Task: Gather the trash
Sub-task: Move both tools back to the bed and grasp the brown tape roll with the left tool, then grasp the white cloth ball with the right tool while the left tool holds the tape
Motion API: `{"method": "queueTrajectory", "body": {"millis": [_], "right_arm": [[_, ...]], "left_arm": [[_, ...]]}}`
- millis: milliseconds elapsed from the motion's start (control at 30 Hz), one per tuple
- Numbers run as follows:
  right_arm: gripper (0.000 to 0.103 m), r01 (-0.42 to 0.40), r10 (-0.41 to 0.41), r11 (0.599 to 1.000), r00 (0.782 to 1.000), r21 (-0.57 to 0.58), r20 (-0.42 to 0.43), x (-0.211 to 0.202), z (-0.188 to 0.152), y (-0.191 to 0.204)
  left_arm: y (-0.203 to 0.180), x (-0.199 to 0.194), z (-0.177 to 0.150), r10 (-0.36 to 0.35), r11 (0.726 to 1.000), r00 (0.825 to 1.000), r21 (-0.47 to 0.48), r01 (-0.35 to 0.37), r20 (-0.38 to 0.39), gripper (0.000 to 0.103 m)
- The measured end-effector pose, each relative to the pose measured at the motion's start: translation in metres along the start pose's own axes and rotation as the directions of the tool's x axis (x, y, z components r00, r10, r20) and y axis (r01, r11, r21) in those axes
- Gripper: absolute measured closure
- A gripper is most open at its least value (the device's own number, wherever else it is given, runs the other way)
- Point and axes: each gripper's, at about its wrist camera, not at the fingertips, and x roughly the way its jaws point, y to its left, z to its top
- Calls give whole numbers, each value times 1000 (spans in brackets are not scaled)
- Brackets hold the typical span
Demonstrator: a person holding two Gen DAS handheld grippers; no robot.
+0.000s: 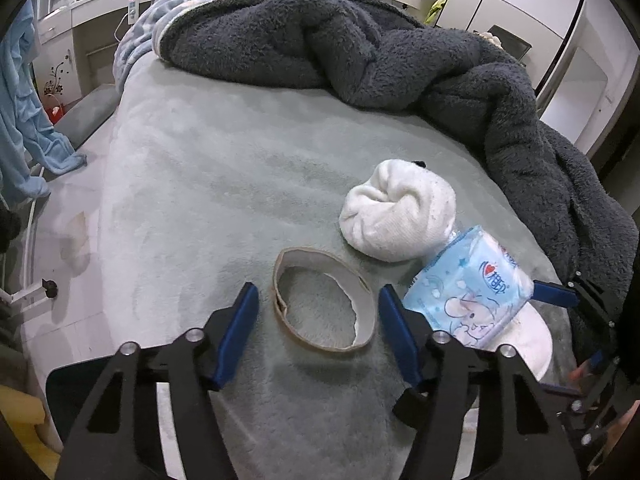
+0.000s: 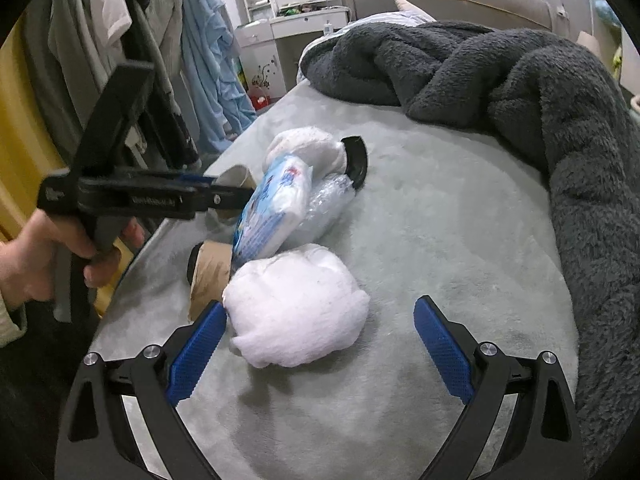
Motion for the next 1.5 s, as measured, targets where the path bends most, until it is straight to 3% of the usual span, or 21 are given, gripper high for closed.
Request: {"method": "queueTrajectory", "body": {"millis": [167,333,467,600,933,1167,1500], "right_arm": [[7,-36,35,998,999,46,18,-2,-3,-8],[9,-51,51,997,999,54,15,5,-1,-6],[33,-93,93,993,996,79,-2,15,2,-7],[47,-92,94,994,995,56,-21,16,3,2],[50,53,-53,998,999,42,8,-14,18,1],[50,183,-186,982,980,39,76,-37,32,15],[50,231,-235,972,959,47,159,-59,43,48]], "left_arm": [[3,3,0,11,1000,1000,-6,-10,2,53],[4,-1,2,-1,1000,1000,-16,2,21,54],[0,-9,2,-13,1000,999,7,13,41,54],[-7,-15,2,-16,999,998,43,13,55,54],[-18,-37,-3,-29,995,996,95,20,89,54],[-16,-58,-10,-22,995,994,95,12,103,54],[-8,-92,-13,-2,997,992,71,-7,125,54]]}}
